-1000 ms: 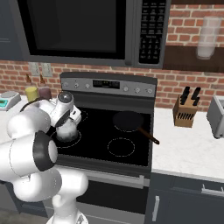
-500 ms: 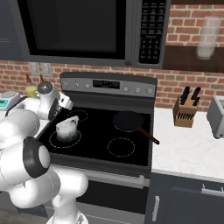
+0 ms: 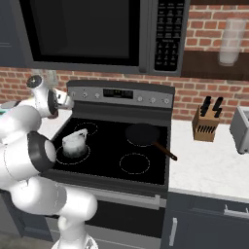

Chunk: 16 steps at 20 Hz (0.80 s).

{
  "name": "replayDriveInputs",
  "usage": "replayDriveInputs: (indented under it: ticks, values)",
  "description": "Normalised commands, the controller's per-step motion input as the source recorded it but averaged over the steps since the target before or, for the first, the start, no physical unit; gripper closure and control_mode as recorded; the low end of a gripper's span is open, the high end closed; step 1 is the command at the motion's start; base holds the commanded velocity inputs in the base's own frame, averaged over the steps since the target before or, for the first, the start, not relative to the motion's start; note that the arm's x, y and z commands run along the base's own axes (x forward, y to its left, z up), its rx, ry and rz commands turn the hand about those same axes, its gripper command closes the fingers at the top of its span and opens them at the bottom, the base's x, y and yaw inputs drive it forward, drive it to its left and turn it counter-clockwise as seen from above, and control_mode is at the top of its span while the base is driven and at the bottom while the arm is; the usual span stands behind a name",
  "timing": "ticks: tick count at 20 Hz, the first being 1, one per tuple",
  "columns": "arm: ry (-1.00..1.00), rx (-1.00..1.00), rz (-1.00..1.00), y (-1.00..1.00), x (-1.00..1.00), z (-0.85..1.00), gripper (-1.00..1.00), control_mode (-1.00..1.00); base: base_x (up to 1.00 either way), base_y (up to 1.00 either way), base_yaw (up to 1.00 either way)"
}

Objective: Pick the kettle from the counter and place it on a stove burner. Then turn the burner on.

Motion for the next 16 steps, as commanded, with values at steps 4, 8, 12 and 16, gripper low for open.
replayDriveInputs:
  ticks: [4,8,12,16]
  values:
    - [0.10,-0.11,0.00,0.28,0.62,0.04,-1.00,-1.00,0.00,0.00,0.00]
    - [-0.04,-0.08,0.00,0.02,0.35,-0.17,-1.00,-1.00,0.00,0.00,0.00]
    - [-0.13,-0.04,0.00,0.00,0.27,-0.26,-1.00,-1.00,0.00,0.00,0.00]
    - [-0.07,-0.01,0.00,0.00,0.24,-0.13,-1.00,-1.00,0.00,0.00,0.00]
